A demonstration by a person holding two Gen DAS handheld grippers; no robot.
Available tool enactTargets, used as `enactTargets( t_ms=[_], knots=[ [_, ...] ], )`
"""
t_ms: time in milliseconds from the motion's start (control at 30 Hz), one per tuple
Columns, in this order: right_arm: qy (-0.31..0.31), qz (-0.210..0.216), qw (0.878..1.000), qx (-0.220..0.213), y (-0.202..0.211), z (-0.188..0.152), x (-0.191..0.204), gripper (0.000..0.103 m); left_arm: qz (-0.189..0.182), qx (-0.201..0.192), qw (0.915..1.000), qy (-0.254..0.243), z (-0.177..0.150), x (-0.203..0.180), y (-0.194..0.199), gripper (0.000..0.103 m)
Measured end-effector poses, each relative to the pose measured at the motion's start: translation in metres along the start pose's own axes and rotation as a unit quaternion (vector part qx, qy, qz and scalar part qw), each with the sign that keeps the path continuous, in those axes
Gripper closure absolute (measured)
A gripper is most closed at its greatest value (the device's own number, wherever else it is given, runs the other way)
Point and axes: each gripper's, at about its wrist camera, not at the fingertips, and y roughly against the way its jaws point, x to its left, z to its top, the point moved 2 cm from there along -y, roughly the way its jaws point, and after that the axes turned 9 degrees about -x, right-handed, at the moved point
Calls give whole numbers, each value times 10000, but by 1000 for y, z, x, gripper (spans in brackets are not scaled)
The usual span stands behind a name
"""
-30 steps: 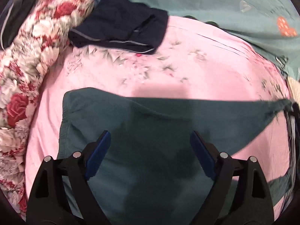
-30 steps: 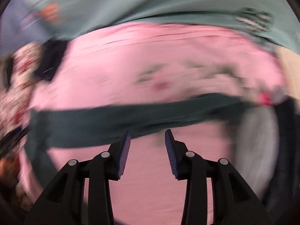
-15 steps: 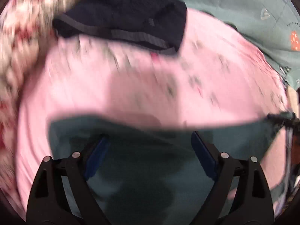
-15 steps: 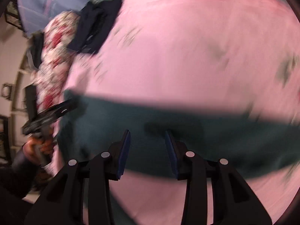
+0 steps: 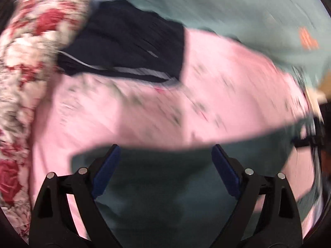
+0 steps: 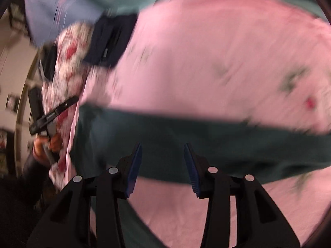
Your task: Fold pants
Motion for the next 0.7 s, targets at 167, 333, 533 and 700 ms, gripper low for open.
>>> enactTargets(
  t_ms=[167,333,533,700],
  knots=[
    [-285,-18,9994,187,-27,19,-14,60,-391,642,9970,-182,-24,-14,-36,11],
    [-598,-1119,9758,-1781,28,94,-30,59,591,-301,9978,-95,47,3,-34,11],
    [-1002,-1279,9583,-2350,117,56,-60,56,829,-833,9919,476,68,30,7,10],
    [-1511,-2232,9423,-1985,158,-22,-110,56,253,-408,9988,-108,21,-27,7,10]
  ],
)
